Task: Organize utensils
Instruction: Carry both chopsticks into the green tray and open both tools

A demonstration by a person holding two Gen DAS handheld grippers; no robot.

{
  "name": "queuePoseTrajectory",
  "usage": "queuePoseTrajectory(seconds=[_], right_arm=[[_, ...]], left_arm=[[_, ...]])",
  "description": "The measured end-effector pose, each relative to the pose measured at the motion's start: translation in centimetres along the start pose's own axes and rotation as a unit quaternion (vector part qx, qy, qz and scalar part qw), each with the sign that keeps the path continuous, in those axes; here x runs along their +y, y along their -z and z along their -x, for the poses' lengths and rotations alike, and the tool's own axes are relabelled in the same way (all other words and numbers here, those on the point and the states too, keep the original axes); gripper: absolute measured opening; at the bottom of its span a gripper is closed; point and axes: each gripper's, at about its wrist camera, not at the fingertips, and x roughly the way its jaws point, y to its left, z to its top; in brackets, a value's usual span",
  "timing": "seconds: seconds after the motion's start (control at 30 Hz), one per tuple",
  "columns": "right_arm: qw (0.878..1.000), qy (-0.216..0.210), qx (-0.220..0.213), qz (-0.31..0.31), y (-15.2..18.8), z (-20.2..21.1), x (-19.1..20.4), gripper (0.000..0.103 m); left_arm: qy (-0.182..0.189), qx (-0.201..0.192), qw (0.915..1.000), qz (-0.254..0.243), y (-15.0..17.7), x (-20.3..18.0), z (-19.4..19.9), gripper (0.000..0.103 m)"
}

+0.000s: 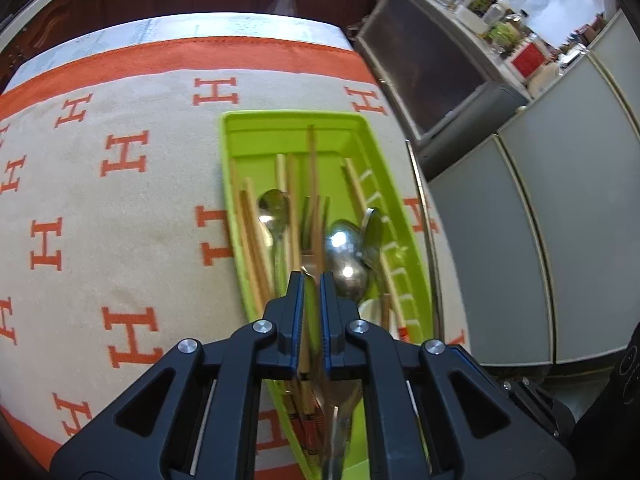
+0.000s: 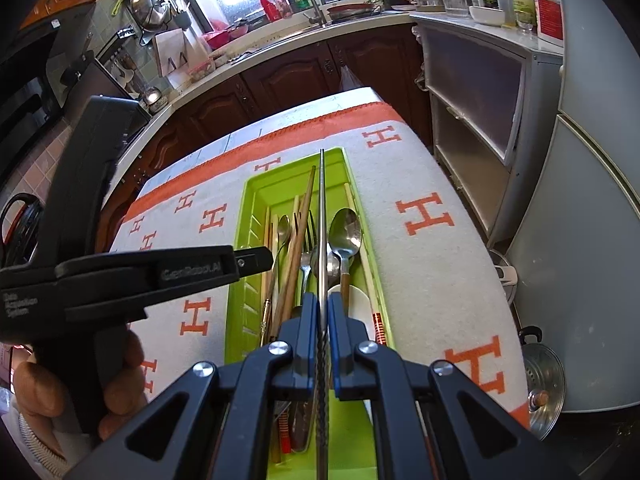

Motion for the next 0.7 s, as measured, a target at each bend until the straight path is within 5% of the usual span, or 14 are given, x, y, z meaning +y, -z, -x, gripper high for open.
queuePoseTrajectory(seconds=[0.1,0.33,0.7], right_arm=[[1.0,-0.002,0.0,0.004,-0.1,-0.1,0.2,0.005],[1.0,-0.006,0.007,0.02,-0.3,-0.6,0.9,0.006],[0.998,0.013,0.038,0.046,-0.5,-2.4,2.2,0.006]], left_arm=[[0.0,0.002,1.0,-0.002,0.1,0.3,0.5,0.009],[-0.02,-0.028,0.9993,-0.017,1.3,0.9,3.5,0.037],[-0.053,-0.071,0.994,-0.064,3.9,1.5,8.2,0.039]])
